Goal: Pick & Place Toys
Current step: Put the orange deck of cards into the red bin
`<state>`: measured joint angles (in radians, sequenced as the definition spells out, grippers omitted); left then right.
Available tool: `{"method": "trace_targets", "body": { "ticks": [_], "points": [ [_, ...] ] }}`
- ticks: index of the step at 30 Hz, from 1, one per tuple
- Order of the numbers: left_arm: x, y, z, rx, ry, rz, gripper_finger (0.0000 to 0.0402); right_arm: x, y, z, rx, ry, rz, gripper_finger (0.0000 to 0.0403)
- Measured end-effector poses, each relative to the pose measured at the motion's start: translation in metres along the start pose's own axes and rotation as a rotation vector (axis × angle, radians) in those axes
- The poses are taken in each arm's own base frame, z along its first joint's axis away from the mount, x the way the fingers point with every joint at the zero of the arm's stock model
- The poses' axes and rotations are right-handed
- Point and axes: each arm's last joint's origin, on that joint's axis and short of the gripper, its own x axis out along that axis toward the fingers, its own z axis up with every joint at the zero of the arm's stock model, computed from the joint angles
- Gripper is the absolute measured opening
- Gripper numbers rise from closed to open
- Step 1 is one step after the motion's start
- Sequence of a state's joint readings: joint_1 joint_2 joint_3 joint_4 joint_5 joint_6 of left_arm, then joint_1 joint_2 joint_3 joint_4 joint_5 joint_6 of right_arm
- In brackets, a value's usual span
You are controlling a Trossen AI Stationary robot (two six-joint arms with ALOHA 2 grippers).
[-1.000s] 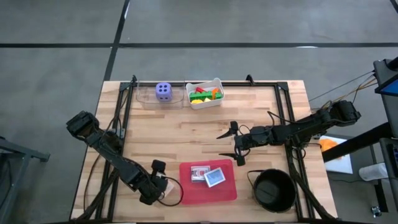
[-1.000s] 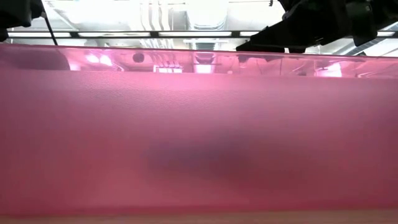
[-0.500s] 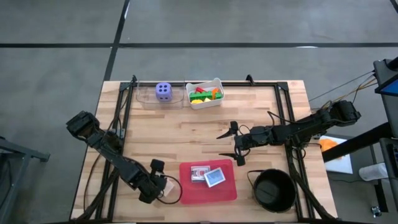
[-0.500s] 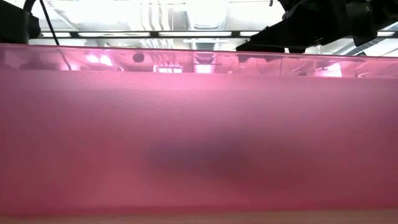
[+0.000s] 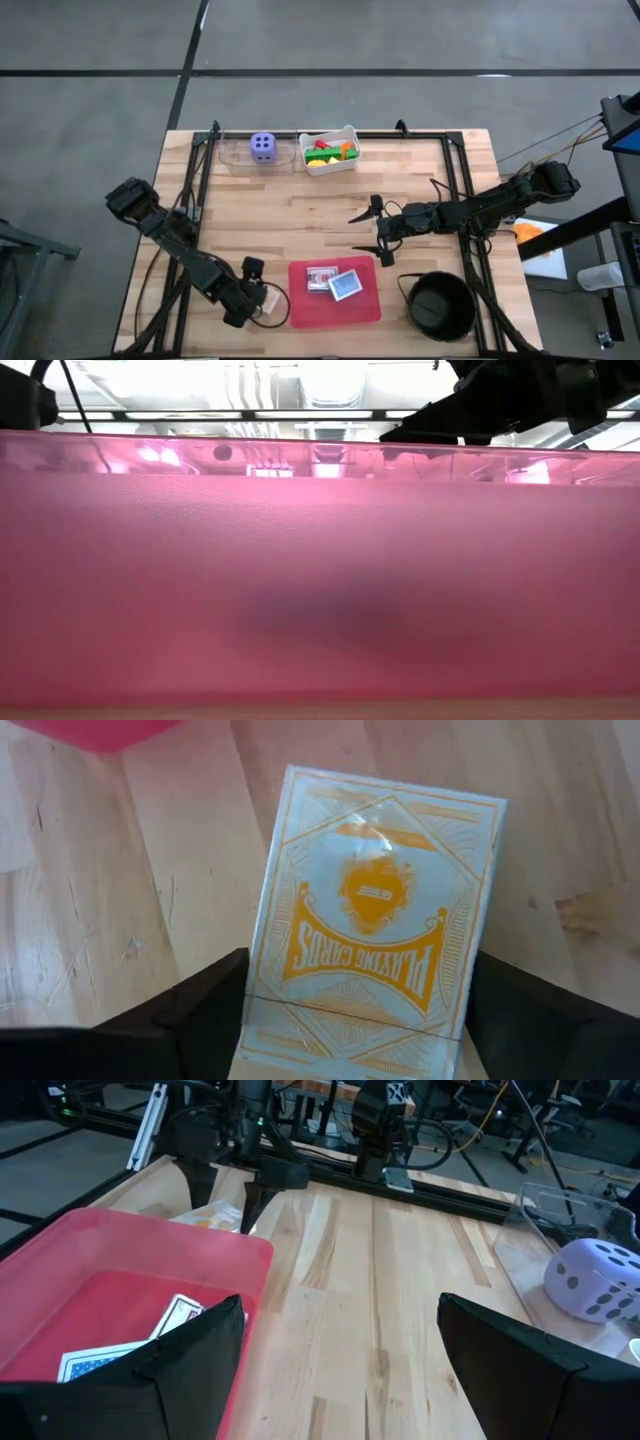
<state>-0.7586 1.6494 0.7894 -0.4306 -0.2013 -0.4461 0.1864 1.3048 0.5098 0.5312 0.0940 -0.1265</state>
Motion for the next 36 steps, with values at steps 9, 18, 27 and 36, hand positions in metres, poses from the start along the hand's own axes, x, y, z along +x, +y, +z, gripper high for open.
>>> {"method": "trace_targets", "body": {
  "ticks": [9,18,27,36],
  "points": [
    [-0.005,-0.002,0.010,-0.008,-0.036,0.037,0.0319,0.000,0.000,0.000,0.001,0.000,0.000,0.0330],
    [-0.010,-0.003,0.011,-0.023,-0.012,0.044,0.0304,0.000,0.000,0.000,0.005,0.000,0.000,0.0330],
    [-0.025,-0.006,0.010,-0.069,-0.042,0.026,0.0315,0.000,0.000,0.000,0.008,0.000,0.000,0.0330],
    [-0.073,-0.002,0.017,-0.121,-0.317,0.038,0.0306,0.000,0.000,0.000,0.011,0.001,0.000,0.0330]
  ]
}}
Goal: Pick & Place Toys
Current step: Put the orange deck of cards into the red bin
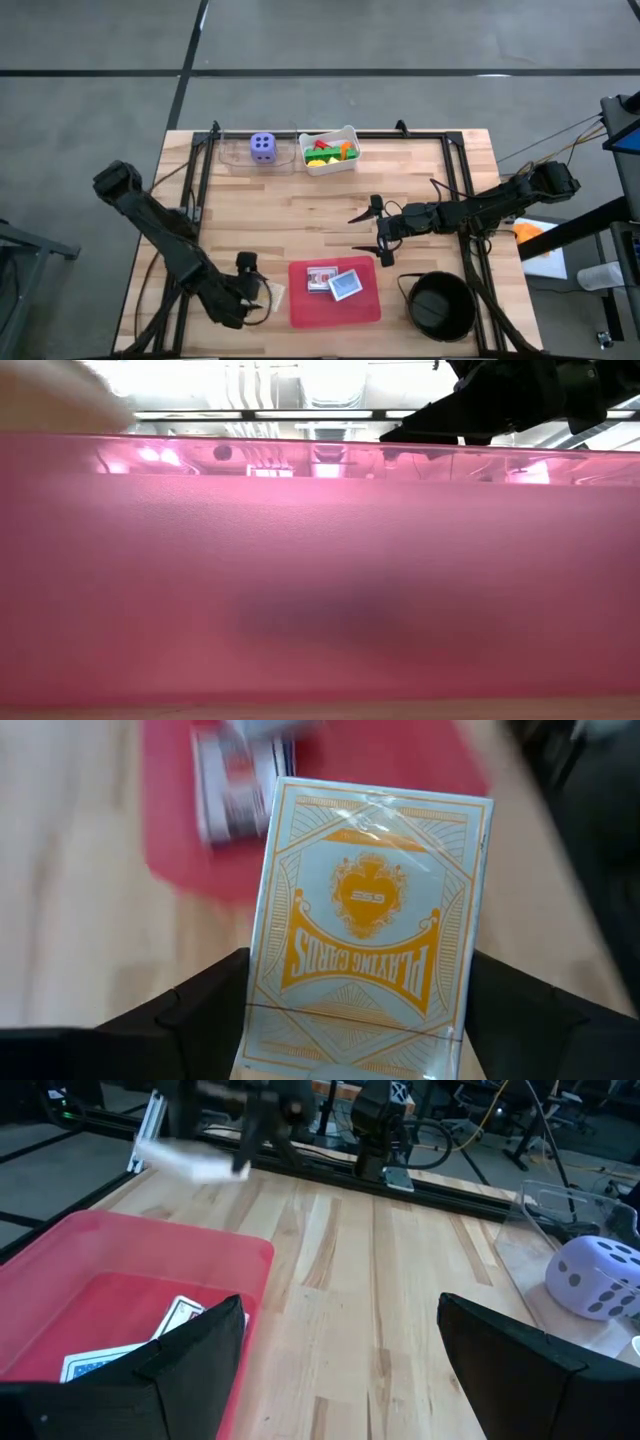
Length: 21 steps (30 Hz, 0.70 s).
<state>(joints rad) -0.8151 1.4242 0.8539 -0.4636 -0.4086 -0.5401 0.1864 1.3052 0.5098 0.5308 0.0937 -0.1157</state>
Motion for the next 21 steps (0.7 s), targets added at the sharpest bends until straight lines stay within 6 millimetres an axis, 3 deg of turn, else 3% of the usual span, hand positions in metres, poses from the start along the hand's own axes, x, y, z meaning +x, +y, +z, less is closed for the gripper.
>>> {"method": "trace_targets", "body": {
  "ticks": [4,8,15,21],
  "points": [
    [-0.017,0.003,0.014,-0.004,-0.158,0.005,0.0319,0.000,0.000,0.000,0.000,0.000,0.000,0.0330],
    [-0.018,0.009,0.028,0.041,-0.262,0.015,0.0310,0.000,0.000,0.000,0.001,0.000,0.000,0.0330],
    [0.004,0.034,0.050,0.088,-0.296,0.016,0.0311,0.000,0.000,0.000,0.005,0.000,0.000,0.0330],
    [0.040,0.055,0.059,0.099,-0.254,-0.034,0.0319,0.000,0.000,0.000,0.005,0.000,0.000,0.0330]
  ]
}}
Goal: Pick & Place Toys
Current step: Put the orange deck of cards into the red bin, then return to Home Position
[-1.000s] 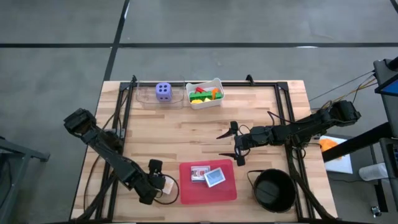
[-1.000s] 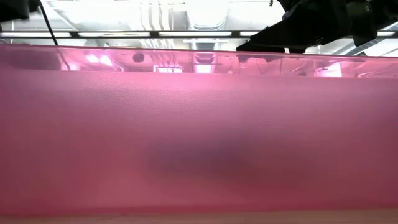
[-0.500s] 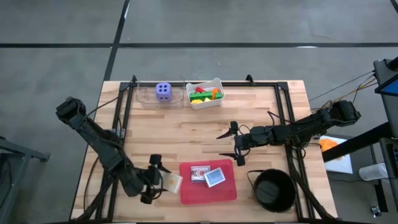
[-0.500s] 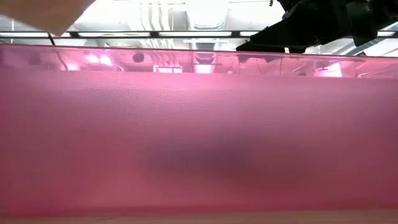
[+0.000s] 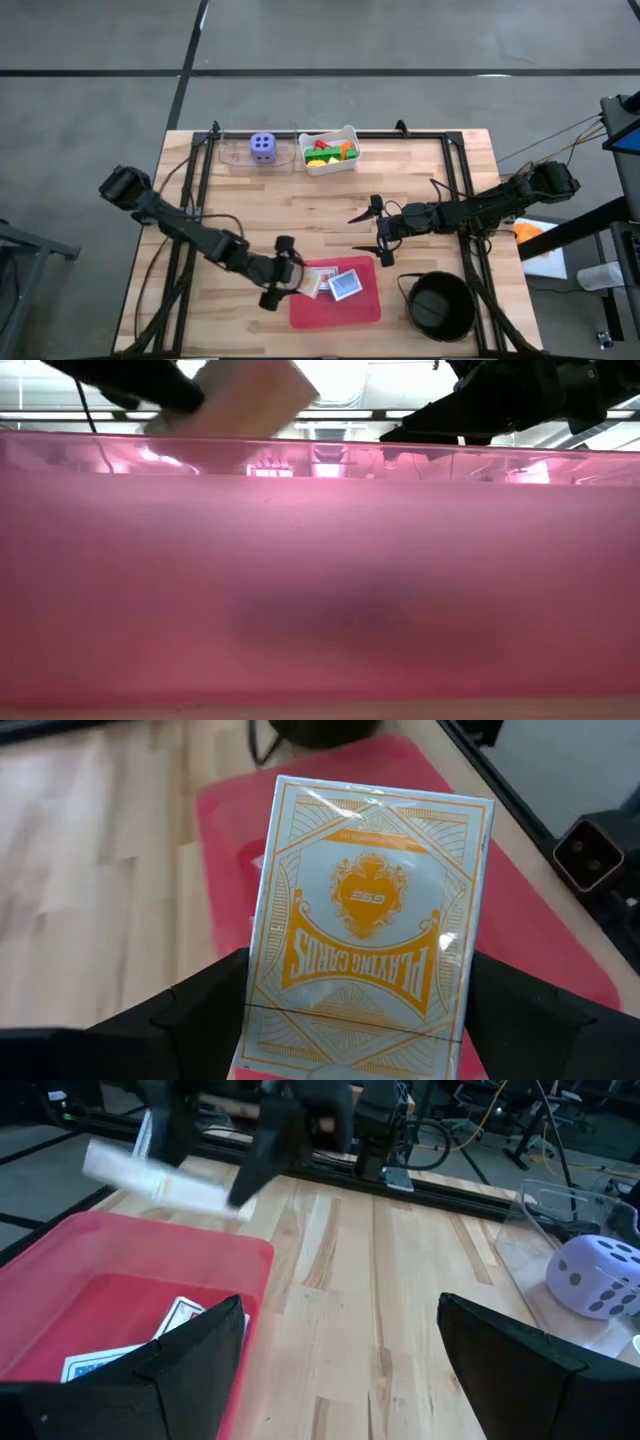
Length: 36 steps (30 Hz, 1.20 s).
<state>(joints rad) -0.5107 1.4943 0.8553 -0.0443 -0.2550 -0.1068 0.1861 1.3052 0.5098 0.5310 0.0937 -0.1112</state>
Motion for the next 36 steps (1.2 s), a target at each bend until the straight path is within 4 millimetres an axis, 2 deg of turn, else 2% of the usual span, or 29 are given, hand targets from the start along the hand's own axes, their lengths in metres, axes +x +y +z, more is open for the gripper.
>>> {"method": "trace_targets", "body": {
  "ticks": [5,9,15,24,30,36],
  "points": [
    [0.029,0.005,0.005,0.031,0.044,-0.051,0.0318,0.000,0.000,-0.001,0.000,0.002,0.000,0.0330],
    [0.049,0.001,0.012,0.098,0.106,-0.088,0.0317,-0.001,0.000,-0.003,-0.001,0.009,0.001,0.0330],
    [0.068,-0.004,0.011,0.146,0.232,-0.099,0.0323,-0.001,0.000,-0.003,0.001,0.009,0.001,0.0330],
    [0.069,-0.003,0.012,0.140,0.230,-0.066,0.0394,-0.001,0.000,-0.003,0.002,0.009,0.001,0.0330],
    [0.068,-0.003,0.014,0.139,0.224,-0.067,0.0379,-0.001,0.000,-0.003,0.002,0.009,0.001,0.0330],
    [0.055,0.000,0.028,0.149,0.117,-0.054,0.0377,-0.001,0.000,-0.003,0.002,0.009,0.001,0.0330]
  ]
}}
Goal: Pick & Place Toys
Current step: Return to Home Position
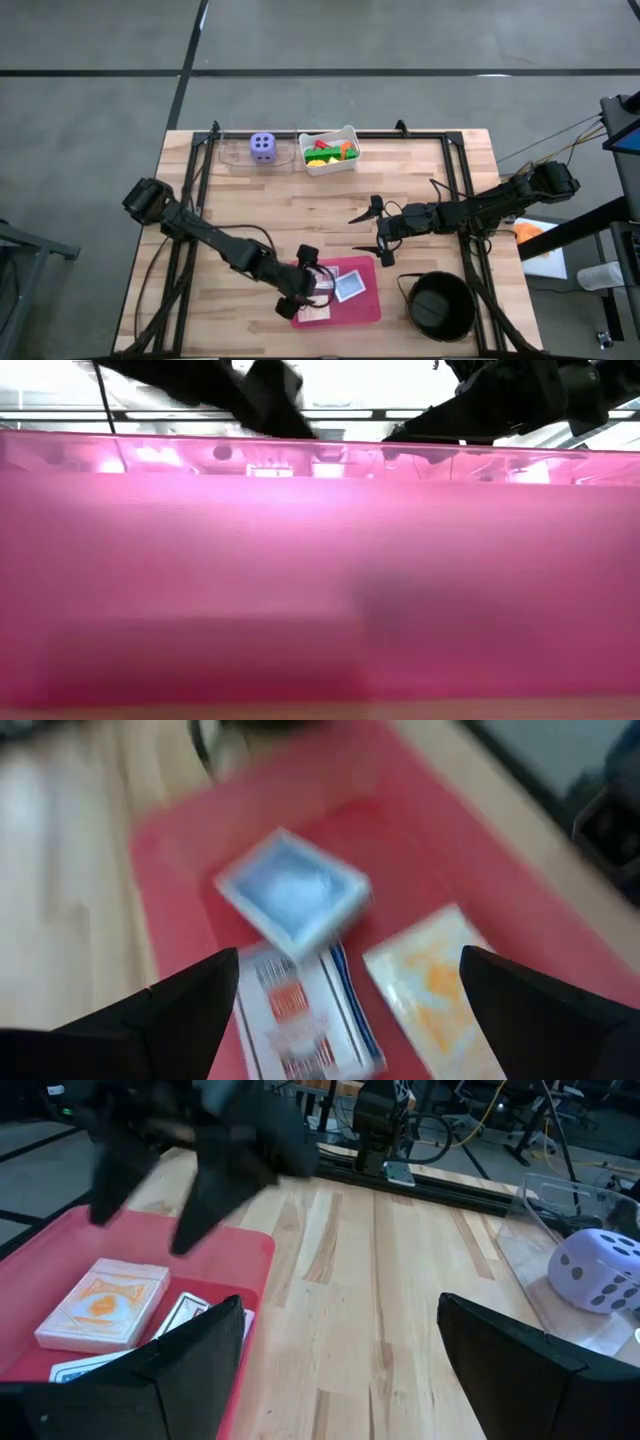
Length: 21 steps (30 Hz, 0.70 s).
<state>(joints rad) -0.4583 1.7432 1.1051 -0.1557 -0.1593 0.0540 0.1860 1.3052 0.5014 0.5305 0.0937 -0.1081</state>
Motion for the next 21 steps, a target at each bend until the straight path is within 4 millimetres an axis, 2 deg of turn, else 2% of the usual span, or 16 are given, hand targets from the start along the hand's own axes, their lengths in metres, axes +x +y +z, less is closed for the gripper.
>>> {"method": "trace_targets", "body": {
  "ticks": [6,10,13,17,21],
  "points": [
    [-0.020,0.006,0.022,-0.012,-0.220,0.023,0.0377,0.000,0.000,0.000,-0.001,-0.003,0.002,0.0330],
    [-0.041,0.009,0.030,0.088,-0.277,0.042,0.0377,0.000,0.000,0.004,0.001,-0.045,0.023,0.0330],
    [-0.060,0.013,0.032,0.096,-0.273,0.051,0.0377,0.000,0.000,0.008,0.004,-0.086,0.025,0.0330],
    [-0.092,0.020,0.027,0.039,-0.250,0.105,0.0377,0.000,0.000,0.010,0.006,-0.093,0.028,0.0330],
    [-0.120,0.023,0.005,0.002,-0.334,0.072,0.0377,0.000,0.001,0.007,0.004,-0.067,0.032,0.0330]
  ]
}}
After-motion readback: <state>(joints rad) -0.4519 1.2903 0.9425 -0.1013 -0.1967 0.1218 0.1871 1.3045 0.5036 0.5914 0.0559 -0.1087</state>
